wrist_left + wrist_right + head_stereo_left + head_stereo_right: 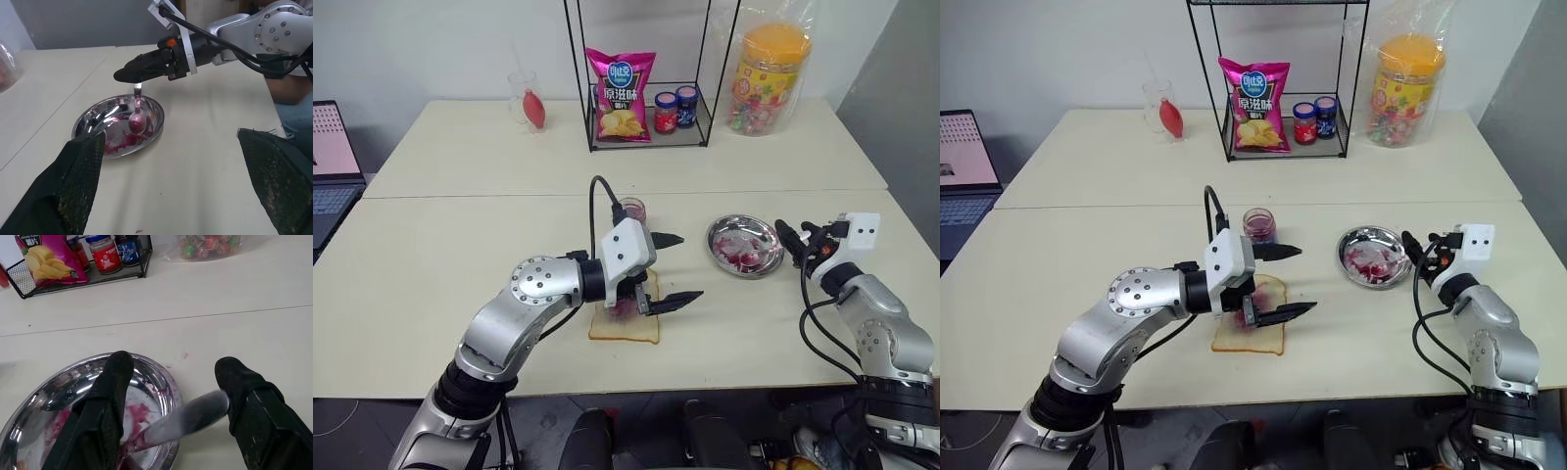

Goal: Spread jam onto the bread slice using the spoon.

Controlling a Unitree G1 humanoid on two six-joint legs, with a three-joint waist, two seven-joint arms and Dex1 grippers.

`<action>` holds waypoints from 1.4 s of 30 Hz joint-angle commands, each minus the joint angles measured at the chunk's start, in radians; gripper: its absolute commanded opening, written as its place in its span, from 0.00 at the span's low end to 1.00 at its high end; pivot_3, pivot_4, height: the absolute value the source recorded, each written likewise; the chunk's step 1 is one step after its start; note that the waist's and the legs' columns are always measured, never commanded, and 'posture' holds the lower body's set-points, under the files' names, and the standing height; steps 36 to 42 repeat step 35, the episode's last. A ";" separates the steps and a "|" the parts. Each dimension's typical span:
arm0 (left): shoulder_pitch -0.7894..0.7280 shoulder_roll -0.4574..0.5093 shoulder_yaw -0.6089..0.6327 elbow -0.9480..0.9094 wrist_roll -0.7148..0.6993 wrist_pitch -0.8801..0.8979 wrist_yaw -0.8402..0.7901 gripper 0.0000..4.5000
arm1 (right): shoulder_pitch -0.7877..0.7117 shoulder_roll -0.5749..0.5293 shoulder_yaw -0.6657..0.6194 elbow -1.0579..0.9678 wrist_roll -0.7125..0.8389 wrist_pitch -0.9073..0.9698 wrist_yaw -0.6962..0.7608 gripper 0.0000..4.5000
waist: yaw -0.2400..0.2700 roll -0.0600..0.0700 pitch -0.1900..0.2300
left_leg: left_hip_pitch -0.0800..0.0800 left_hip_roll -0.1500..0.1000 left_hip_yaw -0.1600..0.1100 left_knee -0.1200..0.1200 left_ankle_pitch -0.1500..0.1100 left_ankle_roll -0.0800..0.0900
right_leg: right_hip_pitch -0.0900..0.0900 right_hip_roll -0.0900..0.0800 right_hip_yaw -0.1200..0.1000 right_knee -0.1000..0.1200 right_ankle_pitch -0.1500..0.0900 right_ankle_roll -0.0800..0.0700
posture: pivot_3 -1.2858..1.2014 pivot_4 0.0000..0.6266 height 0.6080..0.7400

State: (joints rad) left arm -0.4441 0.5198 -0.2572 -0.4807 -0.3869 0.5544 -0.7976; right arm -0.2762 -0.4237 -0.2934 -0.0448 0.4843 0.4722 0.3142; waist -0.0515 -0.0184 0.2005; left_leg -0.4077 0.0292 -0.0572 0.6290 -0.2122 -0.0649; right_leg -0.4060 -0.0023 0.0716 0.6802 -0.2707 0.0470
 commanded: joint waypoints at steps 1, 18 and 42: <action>-0.018 0.001 0.021 -0.025 -0.003 0.004 0.006 1.00 | -0.021 0.004 -0.011 -0.029 -0.024 -0.034 -0.020 0.67 | 0.000 0.000 0.000 | 0.000 0.000 0.000 0.000 0.000 0.000 | 0.000 0.000 0.000 0.000 0.000 0.000 | 0.52 0.24 1.00; 0.203 0.267 0.348 -0.050 0.063 0.044 0.072 1.00 | 0.064 -0.214 -0.035 -0.223 0.028 -0.063 0.276 0.67 | -0.004 -0.001 0.000 | 0.001 0.000 -0.001 -0.001 0.000 0.000 | 0.000 0.000 0.000 0.000 -0.001 -0.001 | 0.52 0.24 1.00; 0.644 0.393 0.689 -0.058 0.008 -0.014 -0.119 1.00 | 0.352 -0.525 -0.092 -0.355 0.096 -0.067 0.735 0.67 | 0.003 -0.007 0.002 | 0.004 0.001 0.003 0.000 0.000 0.000 | 0.002 -0.002 0.001 -0.001 -0.004 -0.007 | 0.52 0.24 1.00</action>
